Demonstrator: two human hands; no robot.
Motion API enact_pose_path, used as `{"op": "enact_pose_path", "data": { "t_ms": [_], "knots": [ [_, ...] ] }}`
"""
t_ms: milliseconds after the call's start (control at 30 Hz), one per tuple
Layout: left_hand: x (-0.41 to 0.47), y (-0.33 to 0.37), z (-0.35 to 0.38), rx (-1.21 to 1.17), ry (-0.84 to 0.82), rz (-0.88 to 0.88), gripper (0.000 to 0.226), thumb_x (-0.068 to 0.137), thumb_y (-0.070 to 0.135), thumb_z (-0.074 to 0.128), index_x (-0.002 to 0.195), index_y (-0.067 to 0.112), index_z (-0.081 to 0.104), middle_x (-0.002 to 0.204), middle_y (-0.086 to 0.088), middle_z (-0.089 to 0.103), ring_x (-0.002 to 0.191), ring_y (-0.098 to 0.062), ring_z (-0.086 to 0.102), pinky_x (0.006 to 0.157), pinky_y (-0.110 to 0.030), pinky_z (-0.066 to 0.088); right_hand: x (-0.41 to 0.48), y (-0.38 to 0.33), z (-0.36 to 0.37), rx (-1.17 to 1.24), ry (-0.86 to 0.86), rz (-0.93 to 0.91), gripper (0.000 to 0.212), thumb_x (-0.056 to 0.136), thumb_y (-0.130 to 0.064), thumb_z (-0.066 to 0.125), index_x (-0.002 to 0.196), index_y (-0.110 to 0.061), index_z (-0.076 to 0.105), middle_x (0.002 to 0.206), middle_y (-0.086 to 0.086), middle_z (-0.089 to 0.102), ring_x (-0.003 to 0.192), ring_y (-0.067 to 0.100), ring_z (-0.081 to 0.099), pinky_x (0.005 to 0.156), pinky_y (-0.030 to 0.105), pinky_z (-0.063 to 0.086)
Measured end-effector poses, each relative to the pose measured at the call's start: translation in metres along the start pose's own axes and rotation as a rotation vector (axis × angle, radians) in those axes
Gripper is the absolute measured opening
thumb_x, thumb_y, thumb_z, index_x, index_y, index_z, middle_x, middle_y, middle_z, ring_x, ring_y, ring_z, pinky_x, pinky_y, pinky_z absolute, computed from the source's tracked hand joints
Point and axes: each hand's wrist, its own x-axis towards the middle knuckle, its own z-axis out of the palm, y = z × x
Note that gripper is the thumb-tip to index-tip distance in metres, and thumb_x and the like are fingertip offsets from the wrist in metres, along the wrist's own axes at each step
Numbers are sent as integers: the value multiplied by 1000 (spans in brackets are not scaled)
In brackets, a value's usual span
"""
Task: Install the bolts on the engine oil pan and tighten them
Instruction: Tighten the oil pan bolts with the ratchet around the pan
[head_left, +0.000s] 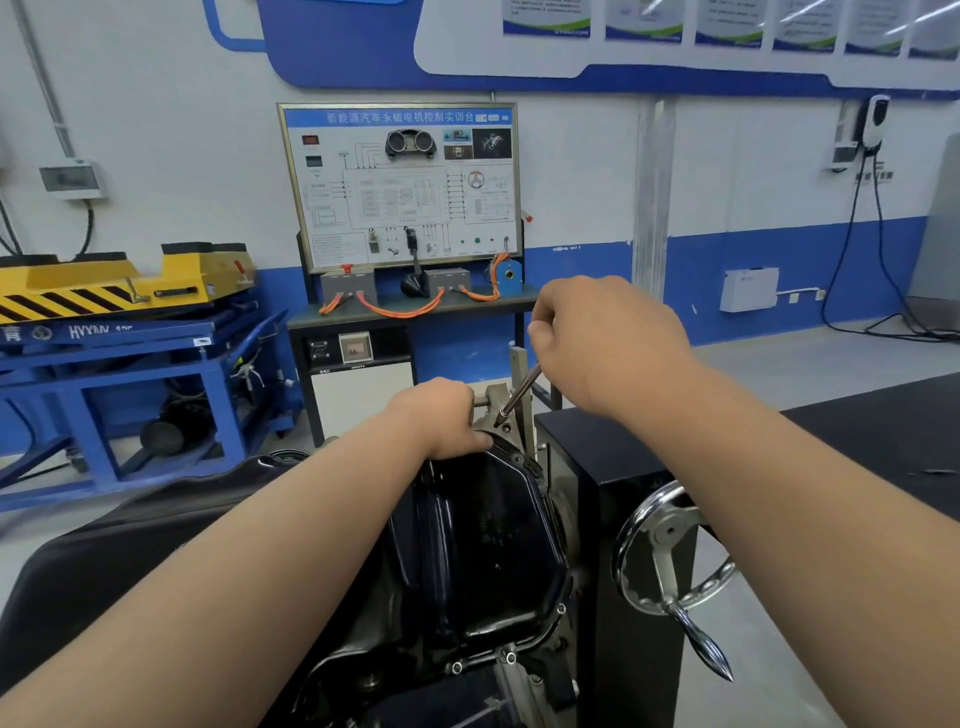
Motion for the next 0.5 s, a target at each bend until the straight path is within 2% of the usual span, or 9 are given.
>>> {"op": "enact_pose_path", "data": {
  "t_ms": [100,200,267,333,400,467,500],
  "knots": [
    [1,3,1,101,-13,-1,31,89,47,54,86,16,55,88,-3,58,82,-25,56,70,-33,47,1,0,0,5,0,2,25,96,-31,37,106,-24,59,96,1,63,86,26,57,59,32,34],
    [-1,3,1,89,6,74,21,86,29,56,102,16,61,101,-3,63,93,-26,59,77,-35,51,1,-1,0,12,9,-4,25,96,-31,38,105,-24,59,97,1,63,86,26,58,60,32,35],
    [-1,0,1,-4,-8,95,26,80,22,58,106,20,60,102,0,63,96,-24,59,82,-36,52,1,-1,0,14,17,-7,25,96,-31,38,105,-24,60,96,1,63,86,26,58,61,33,36],
    [-3,-1,2,-50,-15,88,27,77,25,61,103,22,58,100,2,62,93,-22,58,80,-35,51,1,0,1,10,10,-4,24,95,-31,39,104,-24,60,96,2,63,86,26,58,61,33,37],
    [-4,1,1,-57,32,71,18,79,29,60,96,22,58,98,1,62,90,-22,57,78,-33,50,0,2,2,1,-18,6,23,96,-31,39,104,-24,59,96,2,63,87,26,57,61,33,36],
    [-6,5,-6,-282,158,3,11,85,26,54,90,18,60,92,-2,63,82,-21,57,73,-29,49,-2,6,2,-9,-39,12,22,96,-31,40,103,-23,59,96,2,63,87,26,56,62,33,35],
    [-7,8,-12,-544,216,-93,15,87,23,51,90,14,62,82,-3,62,70,-20,55,62,-26,47,-3,9,1,-9,-42,16,22,95,-31,40,102,-22,59,95,2,62,86,26,57,62,32,35]
  ]
}}
